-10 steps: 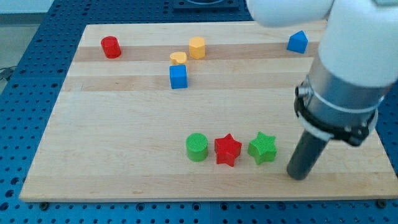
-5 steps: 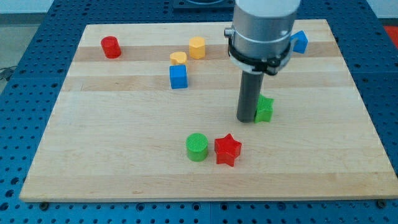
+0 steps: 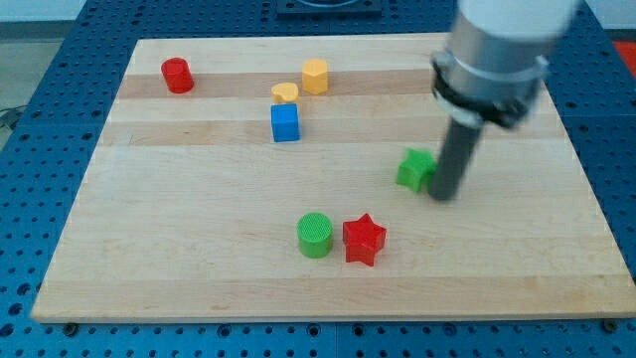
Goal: Drag the green star to the bottom of the blue cube
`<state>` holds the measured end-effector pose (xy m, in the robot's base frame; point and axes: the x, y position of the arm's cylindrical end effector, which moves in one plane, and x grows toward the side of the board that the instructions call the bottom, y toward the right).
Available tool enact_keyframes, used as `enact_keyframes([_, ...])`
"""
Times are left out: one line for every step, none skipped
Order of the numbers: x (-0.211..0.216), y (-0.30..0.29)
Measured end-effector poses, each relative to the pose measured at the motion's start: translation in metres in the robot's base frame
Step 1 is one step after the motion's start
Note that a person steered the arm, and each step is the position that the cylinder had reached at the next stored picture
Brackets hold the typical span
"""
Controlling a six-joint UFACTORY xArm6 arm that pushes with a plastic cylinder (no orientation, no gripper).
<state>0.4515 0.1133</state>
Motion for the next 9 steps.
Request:
enact_keyframes([-0.017, -0.004])
enact_keyframes([-0.017, -0.004])
enact_keyframes([-0.014, 0.001])
enact_keyframes([-0.040, 0.045])
enact_keyframes([-0.042, 0.046])
enact_keyframes([-0.045, 0.021])
enact_keyframes([-0.040, -0.016])
enact_keyframes([-0.035, -0.048])
enact_keyframes([-0.032, -0.076])
